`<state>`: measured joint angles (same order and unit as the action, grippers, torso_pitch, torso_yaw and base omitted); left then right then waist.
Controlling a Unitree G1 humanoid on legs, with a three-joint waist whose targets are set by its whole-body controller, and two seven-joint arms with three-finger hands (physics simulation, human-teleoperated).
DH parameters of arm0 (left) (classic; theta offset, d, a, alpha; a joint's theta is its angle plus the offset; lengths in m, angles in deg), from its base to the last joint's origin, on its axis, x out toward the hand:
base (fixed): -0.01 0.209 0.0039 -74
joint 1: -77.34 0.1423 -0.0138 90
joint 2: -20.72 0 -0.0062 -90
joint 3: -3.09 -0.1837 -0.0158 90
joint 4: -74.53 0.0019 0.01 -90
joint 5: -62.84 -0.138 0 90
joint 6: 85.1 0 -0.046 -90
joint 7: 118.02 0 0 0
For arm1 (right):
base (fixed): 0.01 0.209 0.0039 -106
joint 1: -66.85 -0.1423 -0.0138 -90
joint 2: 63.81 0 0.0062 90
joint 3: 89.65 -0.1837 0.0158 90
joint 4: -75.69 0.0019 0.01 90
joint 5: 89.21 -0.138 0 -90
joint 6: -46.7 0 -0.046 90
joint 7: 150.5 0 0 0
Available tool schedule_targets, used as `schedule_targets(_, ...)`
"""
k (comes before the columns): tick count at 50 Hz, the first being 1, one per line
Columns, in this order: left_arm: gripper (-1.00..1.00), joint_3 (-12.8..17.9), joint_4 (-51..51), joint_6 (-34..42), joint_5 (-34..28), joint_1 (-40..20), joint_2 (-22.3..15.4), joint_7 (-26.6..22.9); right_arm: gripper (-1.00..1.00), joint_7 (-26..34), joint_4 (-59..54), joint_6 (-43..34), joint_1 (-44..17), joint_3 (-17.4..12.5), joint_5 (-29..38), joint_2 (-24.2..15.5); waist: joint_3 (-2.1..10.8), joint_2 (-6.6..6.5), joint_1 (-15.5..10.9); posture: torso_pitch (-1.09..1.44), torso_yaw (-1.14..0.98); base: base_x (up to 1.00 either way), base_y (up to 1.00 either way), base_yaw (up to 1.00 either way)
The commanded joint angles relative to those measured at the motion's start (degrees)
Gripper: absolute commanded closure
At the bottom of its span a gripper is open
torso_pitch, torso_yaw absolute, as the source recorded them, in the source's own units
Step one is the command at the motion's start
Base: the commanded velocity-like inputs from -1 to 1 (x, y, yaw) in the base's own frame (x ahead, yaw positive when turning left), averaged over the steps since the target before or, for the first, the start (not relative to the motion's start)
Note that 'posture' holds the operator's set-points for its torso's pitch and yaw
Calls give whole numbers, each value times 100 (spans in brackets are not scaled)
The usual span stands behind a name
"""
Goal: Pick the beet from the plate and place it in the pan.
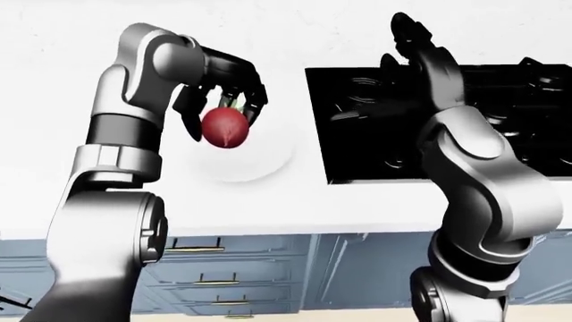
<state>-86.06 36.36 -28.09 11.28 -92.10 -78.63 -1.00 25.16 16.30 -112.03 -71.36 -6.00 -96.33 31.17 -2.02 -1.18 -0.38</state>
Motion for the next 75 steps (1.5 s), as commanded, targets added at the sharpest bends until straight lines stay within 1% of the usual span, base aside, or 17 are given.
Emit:
schedule_targets(1,100,77,-262,-5,148,-249,-1,115,-100,-49,140,163,-154,-94,45,-68,133,20,33,0,0,0,-25,0)
schedule_targets(5,100,78,-254,-8,147,-253,-11,124,-100,-55,123,188,-145,-81,35,-75,167,505,-13,0,0,0,-25,0)
schedule_targets(8,100,82,-269,-4,152,-235,-14,124,-100,-63,144,167,-146,-76,30,-78,93,460,-1,0,0,0,-24,0)
schedule_targets(21,100,83,-311,24,160,-206,-12,98,-100,-81,345,-98,-325,-63,45,-122,104,65,-97,0,0,0,-17,0)
schedule_targets(25,100,85,-348,44,168,-188,-1,73,-100,-87,413,-167,-354,-70,45,-122,166,-349,-55,0,0,0,-8,0)
schedule_targets(26,100,83,-345,39,165,-180,-2,79,-100,-82,407,-152,-350,-70,46,-126,130,-147,-64,0,0,0,-8,0)
schedule_targets(28,100,80,-333,34,162,-182,0,86,-100,-76,401,-145,-347,-66,48,-129,160,-250,0,0,0,0,-8,0)
schedule_targets(34,100,77,-300,22,158,-181,0,100,-100,-64,377,-112,-329,-64,56,-132,94,30,20,0,0,0,-7,0)
schedule_targets(38,100,85,-324,42,170,-209,-9,68,-100,-64,453,-208,-382,-90,45,-136,168,565,-25,0,0,0,-7,0)
schedule_targets(39,100,83,-317,37,167,-211,-11,73,-100,-64,475,-253,-418,-109,36,-143,122,374,-11,0,0,0,-8,0)
schedule_targets(41,100,79,-309,44,167,-216,-5,61,-100,-75,535,-352,-474,-129,19,-152,106,430,-9,0,0,0,-7,0)
schedule_targets(49,100,81,-313,44,168,-208,-1,60,-100,-78,519,-322,-454,-105,8,-164,25,29,-34,0,0,0,-7,0)
schedule_targets(52,100,84,-316,41,170,-198,-9,64,-100,-72,500,-294,-435,-97,12,-168,129,-400,0,0,0,0,-7,0)
schedule_targets(53,100,88,-317,47,174,-205,-11,63,-100,-69,495,-281,-426,-90,14,-169,93,-237,-26,0,0,0,-7,0)
schedule_targets(62,100,89,-356,67,179,-168,-12,48,-100,-64,514,-309,-429,-90,23,-167,78,67,25,0,0,0,-7,0)
schedule_targets(66,100,89,-351,61,185,-176,-13,48,-100,-66,526,-330,-444,-89,26,-161,160,601,-25,0,0,0,-7,0)
schedule_targets(75,100,84,-346,72,185,-190,-5,41,-100,-61,515,-330,-454,-99,29,-164,63,223,-57,0,0,0,-7,0)
